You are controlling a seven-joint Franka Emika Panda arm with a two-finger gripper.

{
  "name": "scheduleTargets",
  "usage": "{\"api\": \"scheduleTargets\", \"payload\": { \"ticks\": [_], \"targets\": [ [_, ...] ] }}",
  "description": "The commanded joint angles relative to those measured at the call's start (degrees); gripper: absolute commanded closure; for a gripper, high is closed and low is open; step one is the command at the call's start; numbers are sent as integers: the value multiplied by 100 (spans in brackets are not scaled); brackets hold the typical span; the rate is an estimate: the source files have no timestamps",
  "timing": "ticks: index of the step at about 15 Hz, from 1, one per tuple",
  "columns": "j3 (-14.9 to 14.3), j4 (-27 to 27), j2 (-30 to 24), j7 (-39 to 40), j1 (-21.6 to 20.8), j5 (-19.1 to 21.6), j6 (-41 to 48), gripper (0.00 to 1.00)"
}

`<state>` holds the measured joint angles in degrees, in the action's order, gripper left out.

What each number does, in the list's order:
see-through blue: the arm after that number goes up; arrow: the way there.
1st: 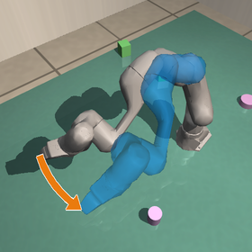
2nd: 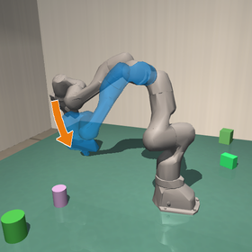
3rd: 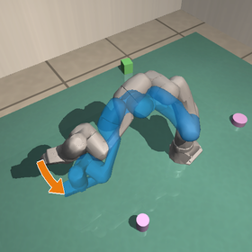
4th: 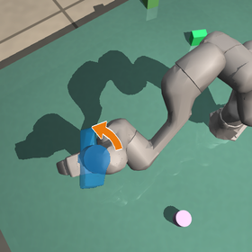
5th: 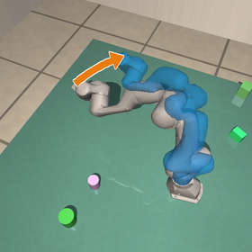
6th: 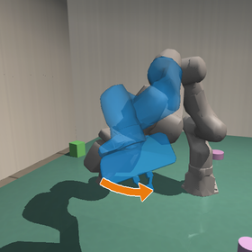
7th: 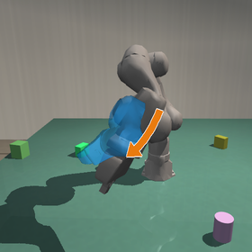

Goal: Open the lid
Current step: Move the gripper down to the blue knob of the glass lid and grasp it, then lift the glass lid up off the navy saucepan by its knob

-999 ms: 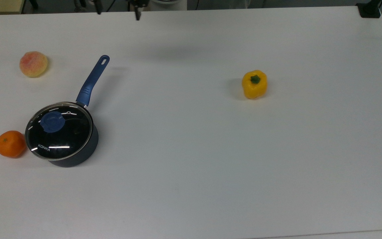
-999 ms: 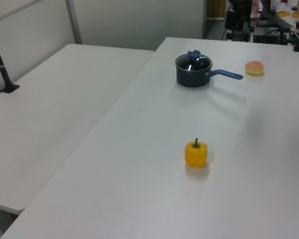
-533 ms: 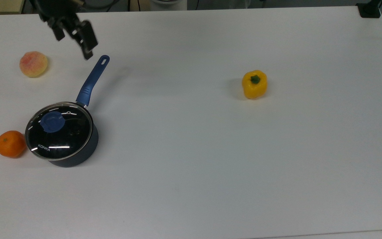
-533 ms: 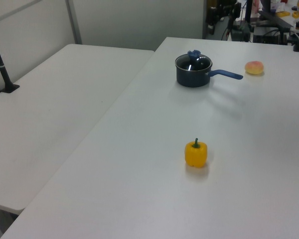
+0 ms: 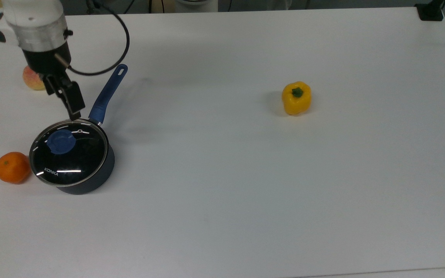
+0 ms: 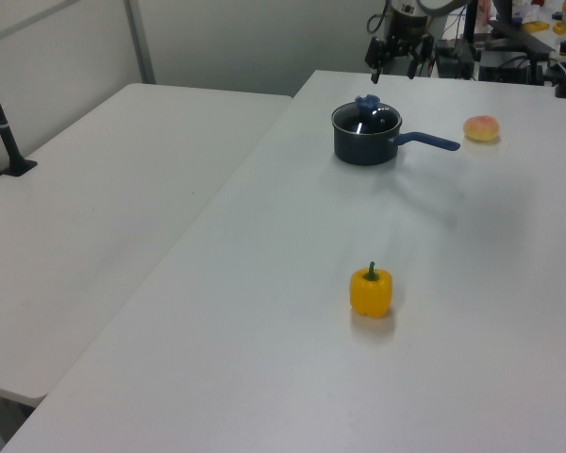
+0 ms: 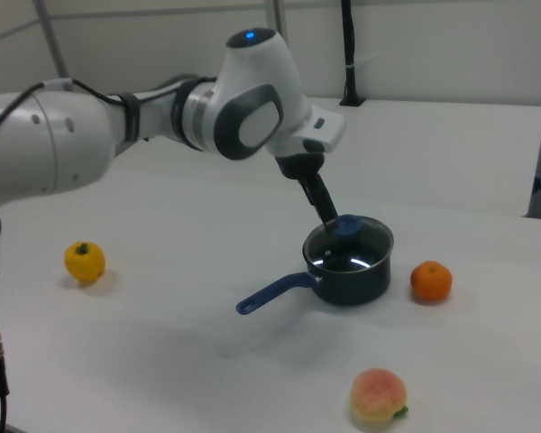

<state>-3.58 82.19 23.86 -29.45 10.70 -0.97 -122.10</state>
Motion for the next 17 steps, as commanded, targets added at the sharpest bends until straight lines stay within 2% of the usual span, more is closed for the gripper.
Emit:
{"api": "scheduleTargets", "payload": {
  "ticks": [1, 7, 15, 17],
  "targets": [
    [7, -151, 443, -149, 55, -88, -725, 0],
    [16, -124, 821, -368, 90, -35, -1684, 0],
    [68, -116, 1032, -413, 46, -61, -1984, 0],
    [60, -116, 1033, -378, 64, -79, -1984, 14]
  ]
}}
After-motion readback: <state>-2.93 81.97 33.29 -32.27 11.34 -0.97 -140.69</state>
